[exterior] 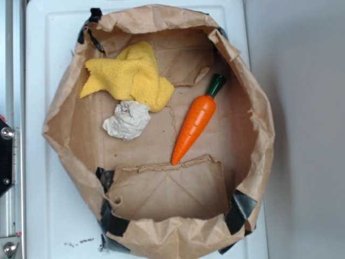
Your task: Grab the yellow cloth.
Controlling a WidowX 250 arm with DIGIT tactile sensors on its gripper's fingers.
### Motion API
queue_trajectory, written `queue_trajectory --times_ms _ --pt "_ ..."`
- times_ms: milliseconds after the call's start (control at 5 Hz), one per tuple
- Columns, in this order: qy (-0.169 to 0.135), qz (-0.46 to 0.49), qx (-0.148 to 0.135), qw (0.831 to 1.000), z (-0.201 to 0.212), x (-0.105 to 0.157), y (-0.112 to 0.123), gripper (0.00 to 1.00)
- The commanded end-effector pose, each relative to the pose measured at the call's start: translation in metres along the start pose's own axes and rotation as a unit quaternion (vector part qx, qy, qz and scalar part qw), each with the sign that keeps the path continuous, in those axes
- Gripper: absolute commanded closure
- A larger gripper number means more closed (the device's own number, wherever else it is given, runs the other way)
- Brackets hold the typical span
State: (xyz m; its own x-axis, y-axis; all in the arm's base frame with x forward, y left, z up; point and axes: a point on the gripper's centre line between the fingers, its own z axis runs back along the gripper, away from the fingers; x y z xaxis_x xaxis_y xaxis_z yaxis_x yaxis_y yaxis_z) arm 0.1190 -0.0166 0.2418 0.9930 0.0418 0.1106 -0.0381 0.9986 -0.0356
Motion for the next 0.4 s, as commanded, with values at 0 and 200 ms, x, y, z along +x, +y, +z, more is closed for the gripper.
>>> queue_trajectory --times_ms 0,200 --pt "0.0 0.0 0.0 1.0 0.0 0.0 0.0 0.0" --pt "-0.032 0.016 -0.018 0.999 -0.003 0.036 -0.015 0.0"
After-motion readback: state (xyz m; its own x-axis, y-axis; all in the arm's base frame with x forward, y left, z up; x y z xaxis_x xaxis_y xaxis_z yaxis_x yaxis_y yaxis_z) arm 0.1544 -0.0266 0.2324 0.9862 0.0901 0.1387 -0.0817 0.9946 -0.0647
